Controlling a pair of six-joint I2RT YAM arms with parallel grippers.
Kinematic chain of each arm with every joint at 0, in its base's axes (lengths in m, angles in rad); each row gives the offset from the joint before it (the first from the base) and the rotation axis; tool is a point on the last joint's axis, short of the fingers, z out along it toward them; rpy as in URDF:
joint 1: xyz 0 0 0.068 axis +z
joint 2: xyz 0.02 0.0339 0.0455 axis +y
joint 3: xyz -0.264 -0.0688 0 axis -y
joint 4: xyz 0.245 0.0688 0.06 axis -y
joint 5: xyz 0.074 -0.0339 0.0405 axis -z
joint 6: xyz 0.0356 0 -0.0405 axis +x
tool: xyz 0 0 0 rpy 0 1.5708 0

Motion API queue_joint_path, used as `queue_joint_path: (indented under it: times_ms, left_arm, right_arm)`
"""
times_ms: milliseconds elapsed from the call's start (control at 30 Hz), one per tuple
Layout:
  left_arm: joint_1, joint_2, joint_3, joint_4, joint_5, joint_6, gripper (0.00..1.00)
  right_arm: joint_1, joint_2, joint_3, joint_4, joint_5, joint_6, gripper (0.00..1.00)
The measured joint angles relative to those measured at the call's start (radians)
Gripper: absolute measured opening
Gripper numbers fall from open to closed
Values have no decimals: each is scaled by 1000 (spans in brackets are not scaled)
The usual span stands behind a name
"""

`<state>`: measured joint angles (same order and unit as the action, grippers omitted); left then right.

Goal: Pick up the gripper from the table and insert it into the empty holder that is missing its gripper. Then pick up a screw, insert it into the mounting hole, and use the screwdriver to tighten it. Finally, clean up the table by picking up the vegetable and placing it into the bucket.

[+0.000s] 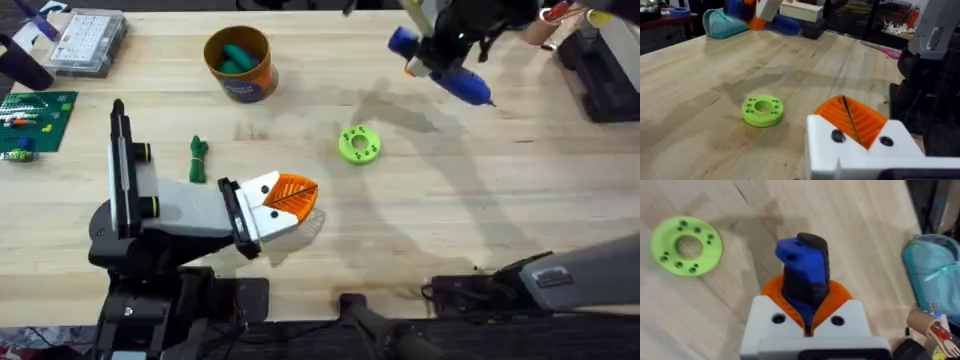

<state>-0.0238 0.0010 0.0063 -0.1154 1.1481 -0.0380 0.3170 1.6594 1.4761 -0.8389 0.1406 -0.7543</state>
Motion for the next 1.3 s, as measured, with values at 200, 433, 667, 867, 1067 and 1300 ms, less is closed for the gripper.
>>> queue_joint_path:
  times_ms: [200,433,667,867,1067,1300]
  left_arm:
    - [0,0,0,0,0,0,7]
    - [0,0,0,0,0,0,7]
    - [0,0,0,0,0,0,7]
    - [0,0,0,0,0,2,472]
    - [0,0,0,0,0,-1,985]
    - [0,0,-1,71,-36,-102,986]
  right_arm:
    - [-25,169,0,17,64,-73,30]
    - [-26,328,-1,44,103,-96,29]
    - [-26,358,-2,50,107,-96,32]
    - [-26,348,-2,58,125,-59,659]
    - [-26,260,-2,46,112,47,995]
    - [-26,-45,-2,51,41,154,996]
